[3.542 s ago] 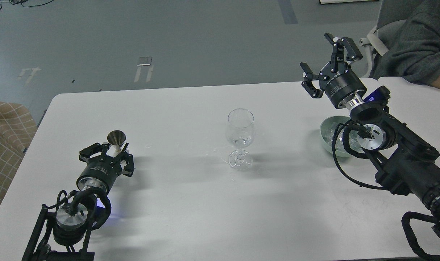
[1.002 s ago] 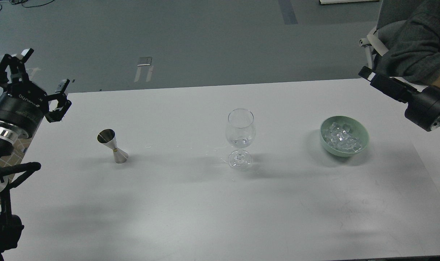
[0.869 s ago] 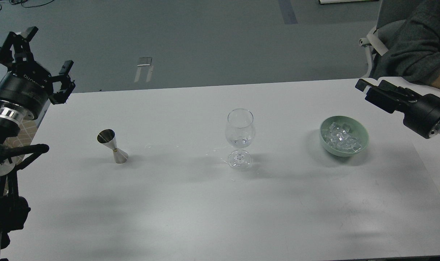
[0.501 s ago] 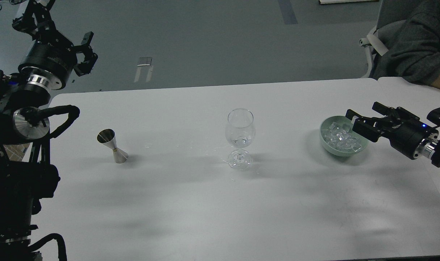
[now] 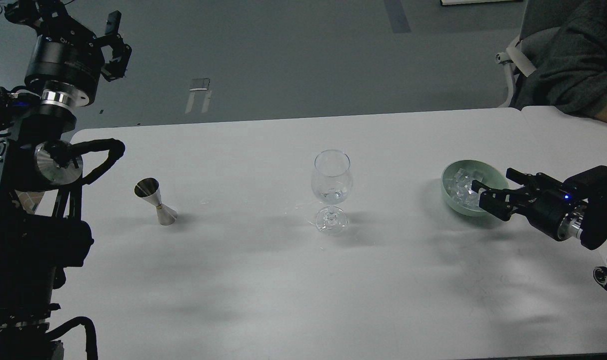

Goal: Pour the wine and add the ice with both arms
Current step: 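Reach the right gripper into the green bowl and pinch ice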

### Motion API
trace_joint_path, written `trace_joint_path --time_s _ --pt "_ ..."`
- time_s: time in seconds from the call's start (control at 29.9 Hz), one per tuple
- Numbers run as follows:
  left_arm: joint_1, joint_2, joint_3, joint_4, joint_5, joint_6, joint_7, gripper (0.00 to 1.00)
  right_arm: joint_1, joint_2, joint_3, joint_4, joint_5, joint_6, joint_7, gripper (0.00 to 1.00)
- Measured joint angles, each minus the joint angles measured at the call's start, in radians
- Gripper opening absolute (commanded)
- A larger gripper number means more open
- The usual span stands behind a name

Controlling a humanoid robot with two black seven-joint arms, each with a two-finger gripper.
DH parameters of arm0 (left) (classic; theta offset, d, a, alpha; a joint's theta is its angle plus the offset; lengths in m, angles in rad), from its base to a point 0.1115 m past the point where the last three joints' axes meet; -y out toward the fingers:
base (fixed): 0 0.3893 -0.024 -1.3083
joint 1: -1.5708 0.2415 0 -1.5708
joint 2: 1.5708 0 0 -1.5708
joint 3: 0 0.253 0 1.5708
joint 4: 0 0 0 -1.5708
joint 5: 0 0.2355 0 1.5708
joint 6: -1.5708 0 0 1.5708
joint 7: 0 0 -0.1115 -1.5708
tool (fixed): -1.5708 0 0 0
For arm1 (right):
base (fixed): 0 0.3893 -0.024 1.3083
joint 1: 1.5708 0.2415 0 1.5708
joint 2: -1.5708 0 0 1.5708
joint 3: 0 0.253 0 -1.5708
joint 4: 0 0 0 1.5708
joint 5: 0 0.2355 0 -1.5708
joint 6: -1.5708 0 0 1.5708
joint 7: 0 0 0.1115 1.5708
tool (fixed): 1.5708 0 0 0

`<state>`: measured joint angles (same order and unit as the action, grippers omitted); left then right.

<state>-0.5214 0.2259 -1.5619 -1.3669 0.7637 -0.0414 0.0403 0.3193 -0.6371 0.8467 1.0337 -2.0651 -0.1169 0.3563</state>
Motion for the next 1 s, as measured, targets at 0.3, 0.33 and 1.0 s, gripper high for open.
trace_joint_path --time_s 0.3,0.33,1.0 --pt "-0.001 -0.002 0.000 -0.001 0.002 0.000 0.000 0.98 0.022 0.026 -0.011 -0.034 -0.001 0.004 -0.003 0.52" --pt "-0.002 -0.002 0.000 -0.001 0.002 0.000 0.000 0.98 0.024 0.030 -0.012 -0.037 -0.001 0.005 -0.003 0.52" --pt "-0.006 -0.001 0.000 -0.004 0.003 0.000 -0.002 0.98 0.109 0.059 -0.129 -0.102 -0.001 0.007 -0.004 0.44"
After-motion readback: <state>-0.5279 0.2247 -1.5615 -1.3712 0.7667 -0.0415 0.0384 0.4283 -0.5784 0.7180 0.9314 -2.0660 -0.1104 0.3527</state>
